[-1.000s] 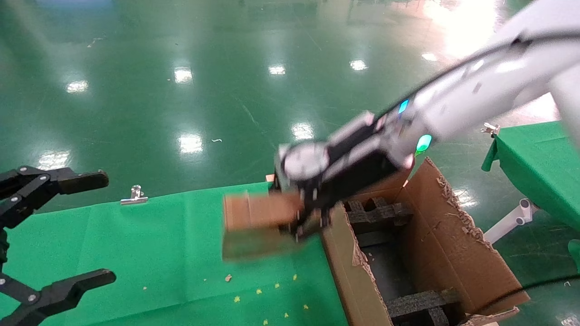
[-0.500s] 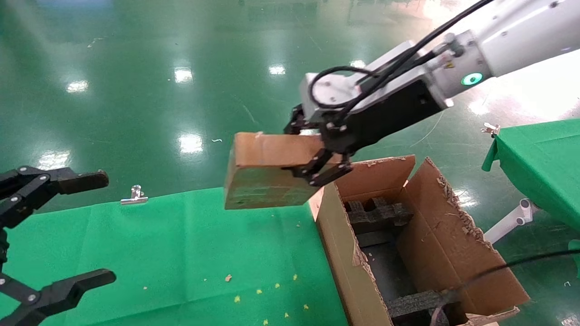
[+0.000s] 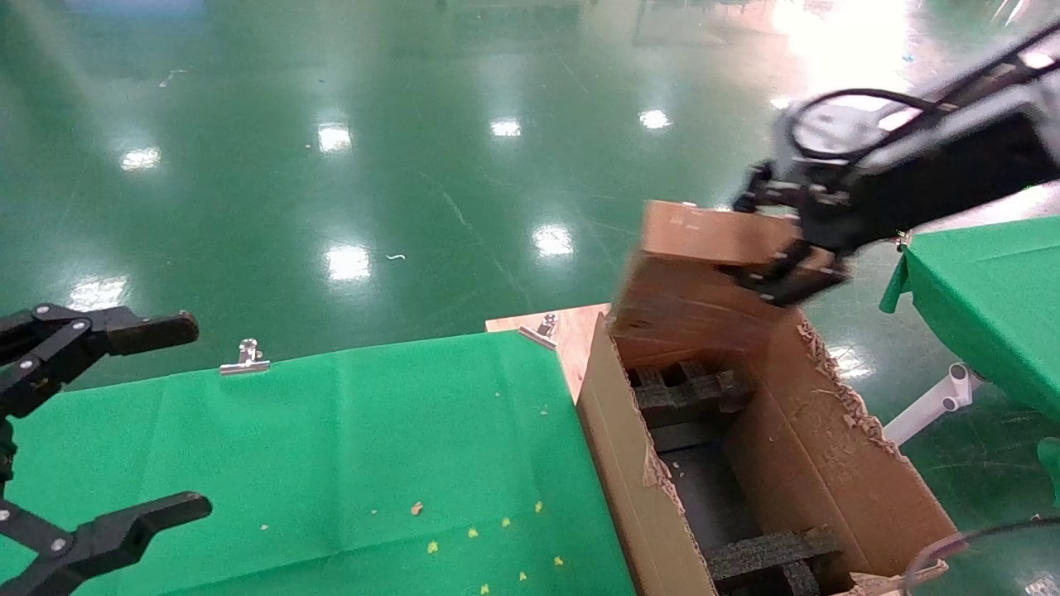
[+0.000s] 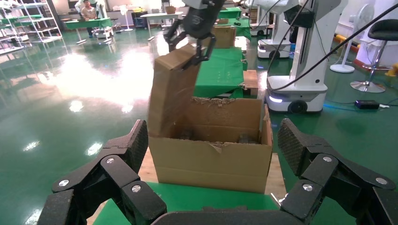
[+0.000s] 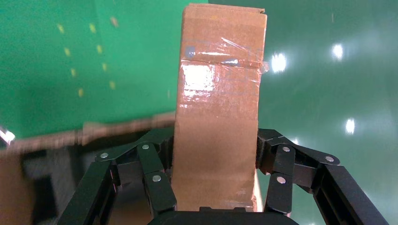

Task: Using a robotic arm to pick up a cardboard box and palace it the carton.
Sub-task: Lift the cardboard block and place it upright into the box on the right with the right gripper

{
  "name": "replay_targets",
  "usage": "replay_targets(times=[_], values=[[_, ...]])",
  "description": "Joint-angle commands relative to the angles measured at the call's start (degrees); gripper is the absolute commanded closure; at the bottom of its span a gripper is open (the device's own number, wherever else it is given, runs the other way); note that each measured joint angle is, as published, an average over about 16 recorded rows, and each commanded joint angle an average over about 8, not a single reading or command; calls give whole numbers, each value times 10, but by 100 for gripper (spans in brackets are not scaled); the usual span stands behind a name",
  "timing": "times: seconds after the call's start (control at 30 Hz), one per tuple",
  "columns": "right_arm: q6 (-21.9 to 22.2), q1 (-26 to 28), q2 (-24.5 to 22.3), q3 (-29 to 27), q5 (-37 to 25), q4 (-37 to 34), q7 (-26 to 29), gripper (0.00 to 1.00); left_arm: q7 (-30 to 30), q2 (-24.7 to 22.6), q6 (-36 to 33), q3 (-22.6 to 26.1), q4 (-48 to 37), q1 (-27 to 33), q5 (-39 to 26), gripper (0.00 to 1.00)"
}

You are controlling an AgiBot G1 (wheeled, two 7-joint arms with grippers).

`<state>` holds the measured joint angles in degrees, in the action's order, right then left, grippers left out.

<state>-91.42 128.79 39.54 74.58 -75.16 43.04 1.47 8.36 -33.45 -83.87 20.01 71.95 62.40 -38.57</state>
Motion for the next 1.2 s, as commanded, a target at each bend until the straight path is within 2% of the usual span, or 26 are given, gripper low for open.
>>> replay_targets(times=[0.03, 0.23, 0.4, 0.63, 0.93, 1.03, 1.2], values=[[-1, 18, -16, 20, -6, 1, 2, 100, 0, 0, 0, 0, 0, 0, 0, 0], [5, 39, -78, 80, -4, -1, 49, 100, 0, 0, 0, 0, 0, 0, 0, 0], [29, 20, -130, 112, -7, -3, 116, 100, 0, 0, 0, 0, 0, 0, 0, 0], [111, -44, -200, 128, 15, 22, 243, 100, 0, 0, 0, 0, 0, 0, 0, 0], [248, -135, -289, 152, 67, 118, 400, 100, 0, 0, 0, 0, 0, 0, 0, 0], [276, -149, -307, 158, 75, 141, 429, 100, 0, 0, 0, 0, 0, 0, 0, 0], [288, -155, -314, 161, 81, 150, 436, 100, 0, 0, 0, 0, 0, 0, 0, 0]])
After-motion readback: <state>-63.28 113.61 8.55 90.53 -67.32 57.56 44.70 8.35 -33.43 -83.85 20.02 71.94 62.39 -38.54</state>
